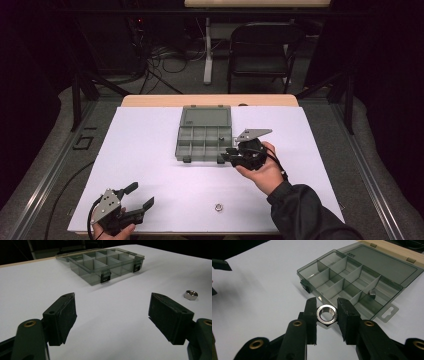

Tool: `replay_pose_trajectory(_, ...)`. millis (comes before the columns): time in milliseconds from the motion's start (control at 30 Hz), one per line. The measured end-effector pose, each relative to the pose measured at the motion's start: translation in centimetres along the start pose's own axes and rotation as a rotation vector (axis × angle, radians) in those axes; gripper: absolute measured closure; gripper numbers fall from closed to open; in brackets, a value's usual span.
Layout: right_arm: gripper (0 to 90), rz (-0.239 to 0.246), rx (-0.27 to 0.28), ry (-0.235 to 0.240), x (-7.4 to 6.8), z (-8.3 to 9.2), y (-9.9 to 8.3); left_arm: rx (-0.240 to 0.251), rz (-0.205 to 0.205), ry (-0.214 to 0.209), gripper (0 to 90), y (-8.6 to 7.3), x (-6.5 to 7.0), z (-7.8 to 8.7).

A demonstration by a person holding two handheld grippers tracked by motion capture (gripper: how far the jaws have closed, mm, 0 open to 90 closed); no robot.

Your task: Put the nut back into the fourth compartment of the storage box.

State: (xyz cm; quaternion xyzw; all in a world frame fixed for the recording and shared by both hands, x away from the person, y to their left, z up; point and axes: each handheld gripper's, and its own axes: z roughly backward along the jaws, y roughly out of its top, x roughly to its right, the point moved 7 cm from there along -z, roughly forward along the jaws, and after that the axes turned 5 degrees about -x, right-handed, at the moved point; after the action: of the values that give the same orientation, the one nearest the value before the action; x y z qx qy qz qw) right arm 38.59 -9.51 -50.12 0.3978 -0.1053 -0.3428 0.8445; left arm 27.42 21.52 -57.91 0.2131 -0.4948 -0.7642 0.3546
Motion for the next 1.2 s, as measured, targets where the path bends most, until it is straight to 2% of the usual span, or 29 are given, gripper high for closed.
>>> replay_pose_trajectory(233, 70.2, -0.005, -0.017, -0.024, 1.1, -1.1, 1.1, 0.005, 0.003, 0.002, 22.4, 0.0, 0.0, 0.0)
replay_pose_trajectory(500, 70.3, -0.054, -0.024, -0.061, 2.8, -2.3, 1.5, -0.001, 0.002, -0.003, 22.4, 0.0, 0.0, 0.0)
replay_pose_trajectory(633, 70.2, -0.061, -0.03, -0.082, 3.5, -2.8, 1.6, 0.0, 0.001, -0.005, 22.3, 0.0, 0.0, -0.1)
replay_pose_trajectory(1200, 70.2, -0.111, -0.043, -0.137, 4.9, -4.9, 2.5, 0.001, 0.001, -0.006, 22.4, 0.0, 0.0, -0.1)
